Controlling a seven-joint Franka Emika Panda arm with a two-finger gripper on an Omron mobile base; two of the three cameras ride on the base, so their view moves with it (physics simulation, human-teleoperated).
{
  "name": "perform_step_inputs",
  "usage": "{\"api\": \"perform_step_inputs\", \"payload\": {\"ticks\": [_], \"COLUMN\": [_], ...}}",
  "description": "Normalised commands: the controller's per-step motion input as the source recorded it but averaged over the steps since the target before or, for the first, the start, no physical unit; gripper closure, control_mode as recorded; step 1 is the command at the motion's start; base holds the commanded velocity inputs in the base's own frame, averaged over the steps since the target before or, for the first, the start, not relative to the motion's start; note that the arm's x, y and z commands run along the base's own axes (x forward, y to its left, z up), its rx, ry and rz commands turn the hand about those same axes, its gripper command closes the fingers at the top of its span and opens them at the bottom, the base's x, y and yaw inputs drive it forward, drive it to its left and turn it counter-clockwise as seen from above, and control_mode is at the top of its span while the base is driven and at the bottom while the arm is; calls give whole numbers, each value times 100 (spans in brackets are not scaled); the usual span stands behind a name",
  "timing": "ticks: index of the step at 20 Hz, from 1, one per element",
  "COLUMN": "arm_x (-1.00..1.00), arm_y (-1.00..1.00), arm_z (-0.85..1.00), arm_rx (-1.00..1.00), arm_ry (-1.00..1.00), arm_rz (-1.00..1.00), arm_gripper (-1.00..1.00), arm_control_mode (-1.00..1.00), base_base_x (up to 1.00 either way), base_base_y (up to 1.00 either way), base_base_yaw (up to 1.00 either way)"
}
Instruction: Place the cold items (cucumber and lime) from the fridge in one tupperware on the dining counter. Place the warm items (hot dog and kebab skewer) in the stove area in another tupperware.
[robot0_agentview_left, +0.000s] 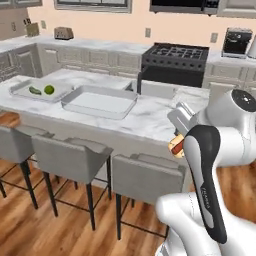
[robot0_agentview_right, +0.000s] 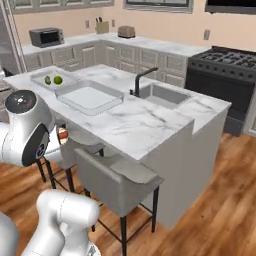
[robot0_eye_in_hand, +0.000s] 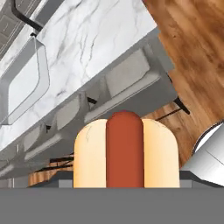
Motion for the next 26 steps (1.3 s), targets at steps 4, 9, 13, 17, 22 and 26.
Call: {"api": "perform_step_inputs", "payload": {"ticks": [4,9,13,17,22,26], "arm_x": [0,0,0,0,0,0], "arm_y": [0,0,0,0,0,0], "arm_z": [0,0,0,0,0,0], "arm_rx": [0,0,0,0,0,0], "arm_ry": [0,0,0,0,0,0], "arm_rz": [0,0,0,0,0,0], "arm_gripper": [100,100,100,100,100,100], "arm_control_mode": [100,100,100,100,100,100], "base_base_x": [18,19,29,33,49,97], "base_base_y": [100,100,100,100,98,18], "base_base_yaw": [-75,-61,-58,-54,-42,9]}}
